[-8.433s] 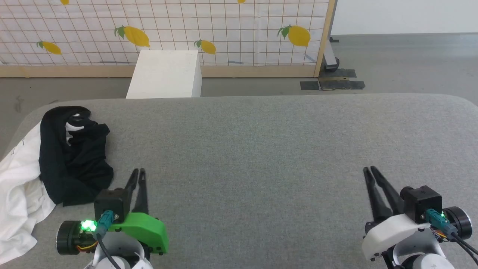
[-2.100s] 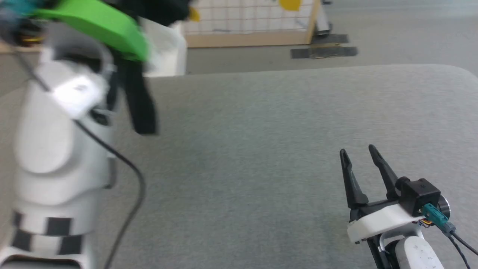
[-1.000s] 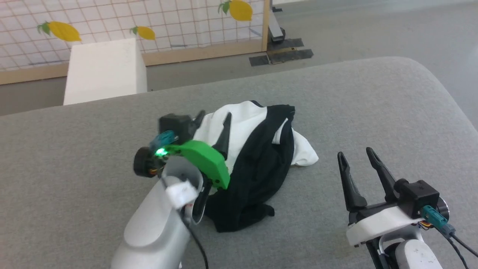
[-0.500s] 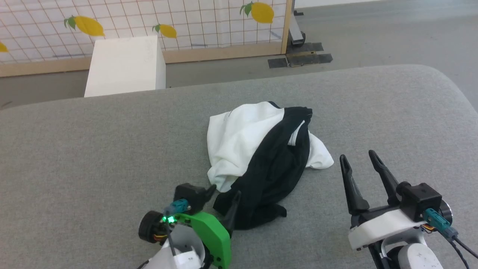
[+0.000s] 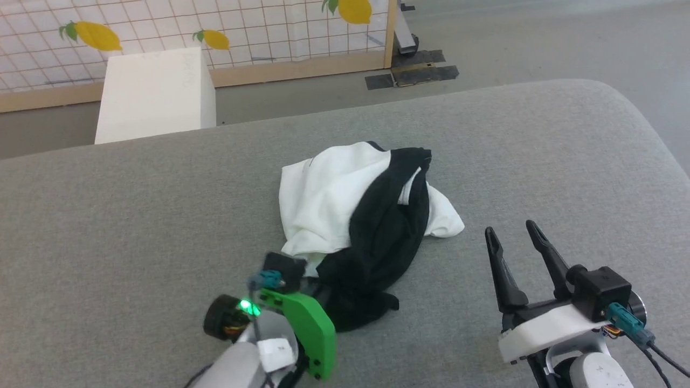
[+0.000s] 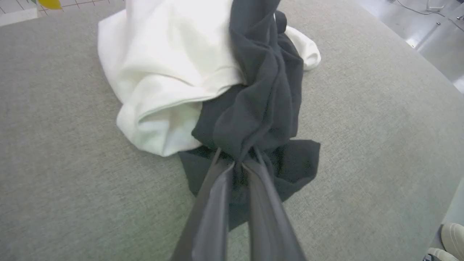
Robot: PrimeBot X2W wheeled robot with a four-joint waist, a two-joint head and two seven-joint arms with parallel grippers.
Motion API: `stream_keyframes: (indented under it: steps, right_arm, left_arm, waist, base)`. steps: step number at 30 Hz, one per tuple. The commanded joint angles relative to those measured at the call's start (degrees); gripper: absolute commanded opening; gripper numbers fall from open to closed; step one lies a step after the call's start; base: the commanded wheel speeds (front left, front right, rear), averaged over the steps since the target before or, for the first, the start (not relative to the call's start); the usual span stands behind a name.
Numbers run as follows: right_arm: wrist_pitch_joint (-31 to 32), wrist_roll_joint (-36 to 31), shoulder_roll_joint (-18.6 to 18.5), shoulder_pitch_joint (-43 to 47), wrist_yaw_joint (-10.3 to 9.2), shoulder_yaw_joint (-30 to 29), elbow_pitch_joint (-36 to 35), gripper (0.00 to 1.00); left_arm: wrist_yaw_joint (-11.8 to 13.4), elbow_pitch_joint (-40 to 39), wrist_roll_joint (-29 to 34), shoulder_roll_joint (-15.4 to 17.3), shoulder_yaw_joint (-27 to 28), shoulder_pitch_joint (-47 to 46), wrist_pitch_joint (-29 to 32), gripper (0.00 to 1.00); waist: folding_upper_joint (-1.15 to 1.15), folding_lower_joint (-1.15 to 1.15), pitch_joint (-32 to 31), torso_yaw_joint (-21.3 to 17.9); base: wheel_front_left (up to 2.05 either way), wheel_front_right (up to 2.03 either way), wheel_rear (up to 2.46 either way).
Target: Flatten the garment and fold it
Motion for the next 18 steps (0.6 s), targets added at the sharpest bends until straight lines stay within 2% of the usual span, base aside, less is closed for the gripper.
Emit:
stream_keyframes:
  steps: [1,7,11,14,18]
  right_arm:
    - [-0.5,0.5,0.0,-0.5,-0.09,-0.2,0.2,1.00]
    - [-0.6,0.3,0.0,0.0,-0.09,-1.3,0.2,1.00]
    - [-0.6,0.3,0.0,0.0,-0.09,-1.5,-0.2,1.00]
    - [-0.4,0.2,0.0,0.1,-0.09,-1.3,-0.4,1.00]
    - [-0.1,-0.1,0.0,0.0,-0.09,-1.3,-0.4,1.00]
  left_arm:
    - [1.3,-1.1,0.2,1.0,1.5,-1.1,-2.0,0.00]
    - [9.3,-7.7,2.7,3.7,10.0,-0.5,-11.9,0.00]
    - [15.0,-12.3,3.2,6.0,16.8,2.0,-16.1,0.00]
    - [18.5,-14.3,2.3,7.5,21.3,5.8,-16.5,0.00]
    - [21.9,-13.5,0.2,8.9,26.5,11.6,-15.6,0.00]
  waist:
    - [0.00,0.00,0.0,-0.1]
    - [0.00,0.00,-0.5,1.6]
    - [0.00,0.00,-0.7,3.4]
    - [0.00,0.00,-0.7,4.8]
    - [0.00,0.00,-0.4,6.5]
  base:
    - [0.00,0.00,0.00]
    - [0.00,0.00,0.00]
    - [0.00,0.00,0.00]
    - [0.00,0.00,0.00]
    - [0.00,0.00,0.00]
